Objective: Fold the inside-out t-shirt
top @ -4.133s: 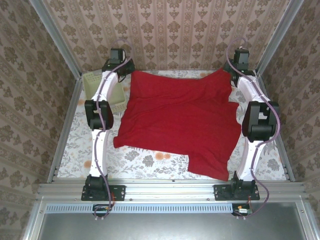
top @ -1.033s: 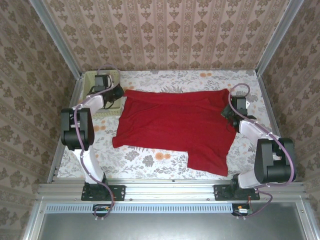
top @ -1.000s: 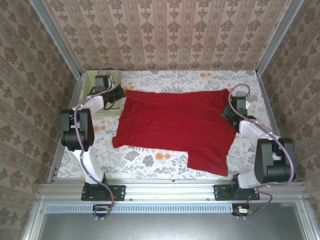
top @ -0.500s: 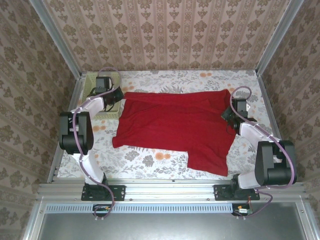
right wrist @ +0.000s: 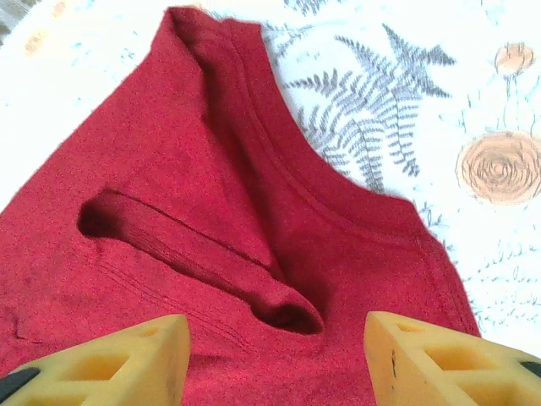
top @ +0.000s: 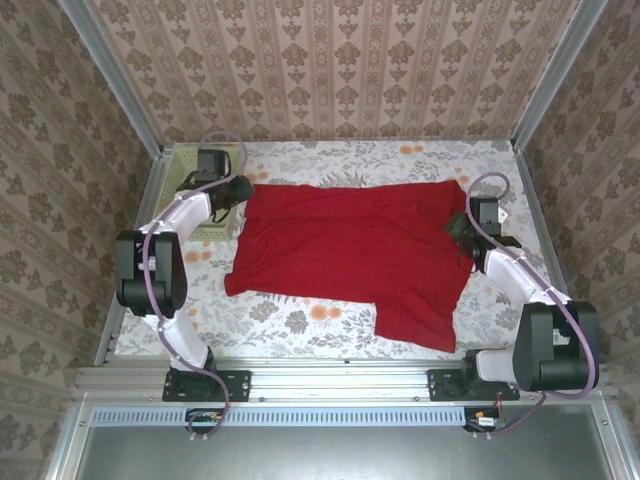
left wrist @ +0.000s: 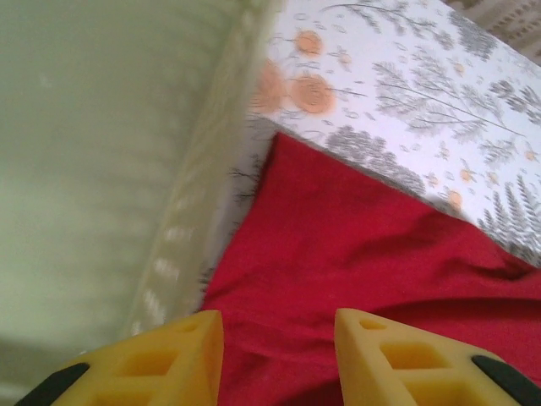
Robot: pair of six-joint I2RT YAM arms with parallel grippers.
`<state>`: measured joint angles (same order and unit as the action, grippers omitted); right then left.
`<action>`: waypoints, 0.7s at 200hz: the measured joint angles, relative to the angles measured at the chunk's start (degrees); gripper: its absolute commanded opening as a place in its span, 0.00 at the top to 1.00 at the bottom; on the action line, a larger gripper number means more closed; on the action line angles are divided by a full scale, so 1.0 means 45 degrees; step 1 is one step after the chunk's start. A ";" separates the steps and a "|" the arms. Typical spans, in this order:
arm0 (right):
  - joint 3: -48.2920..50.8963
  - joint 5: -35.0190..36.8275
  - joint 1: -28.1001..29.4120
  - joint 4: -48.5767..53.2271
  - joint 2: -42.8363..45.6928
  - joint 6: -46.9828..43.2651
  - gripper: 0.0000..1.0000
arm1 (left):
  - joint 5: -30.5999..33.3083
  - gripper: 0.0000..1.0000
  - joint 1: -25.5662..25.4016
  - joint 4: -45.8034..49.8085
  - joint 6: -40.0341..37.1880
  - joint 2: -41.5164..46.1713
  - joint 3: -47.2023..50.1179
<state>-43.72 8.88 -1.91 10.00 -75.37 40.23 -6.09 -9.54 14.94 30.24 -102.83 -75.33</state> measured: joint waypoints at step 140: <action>-0.8398 -0.0976 0.1817 0.2293 -0.8850 -0.2832 0.53 | -0.0044 0.58 -0.1996 0.0053 0.0539 -0.4221 -0.2118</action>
<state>-81.52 4.49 6.26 20.32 -115.20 27.49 -6.28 -18.52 15.18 32.67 -121.82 -84.86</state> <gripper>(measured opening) 0.548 0.416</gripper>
